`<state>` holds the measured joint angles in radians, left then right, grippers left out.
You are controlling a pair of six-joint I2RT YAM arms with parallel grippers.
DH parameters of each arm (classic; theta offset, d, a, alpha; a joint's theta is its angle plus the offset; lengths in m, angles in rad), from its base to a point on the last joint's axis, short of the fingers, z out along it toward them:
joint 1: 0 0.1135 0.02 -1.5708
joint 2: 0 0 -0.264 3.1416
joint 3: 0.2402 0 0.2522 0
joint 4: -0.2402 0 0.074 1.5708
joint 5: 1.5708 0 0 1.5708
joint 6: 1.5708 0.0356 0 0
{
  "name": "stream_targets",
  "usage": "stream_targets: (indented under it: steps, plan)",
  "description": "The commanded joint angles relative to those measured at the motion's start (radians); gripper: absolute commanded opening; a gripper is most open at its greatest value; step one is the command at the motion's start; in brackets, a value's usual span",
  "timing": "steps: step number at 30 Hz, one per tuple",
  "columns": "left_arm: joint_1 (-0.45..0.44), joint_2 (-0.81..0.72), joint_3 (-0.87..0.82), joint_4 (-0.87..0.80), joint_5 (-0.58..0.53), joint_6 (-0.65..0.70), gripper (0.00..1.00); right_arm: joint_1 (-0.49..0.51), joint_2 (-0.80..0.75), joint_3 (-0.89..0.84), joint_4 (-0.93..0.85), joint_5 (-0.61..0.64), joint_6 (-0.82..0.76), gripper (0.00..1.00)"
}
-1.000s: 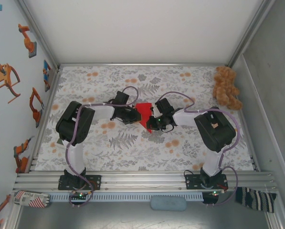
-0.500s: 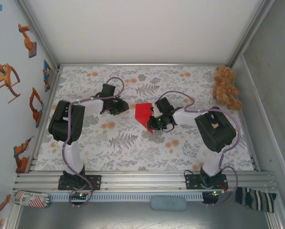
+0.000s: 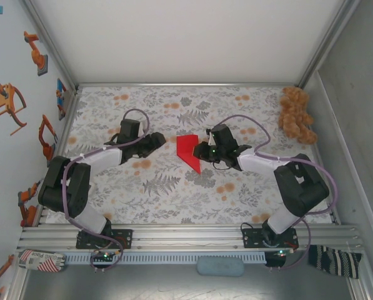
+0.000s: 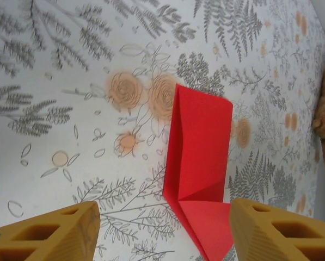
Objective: Fold a paper plane with a square sheet of paper (pick it up from the middle)
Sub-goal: Third fold the triangle at the center of the table, then fourth fold the wing at the center of the table.
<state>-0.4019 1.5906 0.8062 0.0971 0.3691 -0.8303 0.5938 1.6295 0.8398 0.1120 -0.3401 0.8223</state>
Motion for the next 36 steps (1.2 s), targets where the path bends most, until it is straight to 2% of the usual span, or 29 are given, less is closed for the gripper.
stream_targets:
  steps: [1,12,17,23,28,36]
  plan:
    - [-0.015,-0.027,-0.016,0.07,0.054,-0.071,0.68,0.008,0.037,-0.021,0.088,0.035,0.084,0.24]
    - [-0.104,0.135,0.074,0.083,0.156,-0.106,0.65,0.008,0.087,-0.024,0.113,0.068,0.107,0.21]
    - [-0.116,0.198,0.081,0.12,0.183,-0.115,0.58,0.008,0.084,-0.044,0.125,0.073,0.113,0.18]
    - [-0.118,0.255,0.105,0.145,0.225,-0.11,0.41,0.008,0.078,-0.065,0.145,0.079,0.116,0.17]
    - [-0.118,0.291,0.125,0.158,0.26,-0.096,0.36,0.008,0.088,-0.054,0.138,0.082,0.117,0.15]
    - [-0.116,0.344,0.134,0.255,0.353,-0.084,0.35,0.008,0.102,-0.027,0.099,0.091,0.112,0.14]
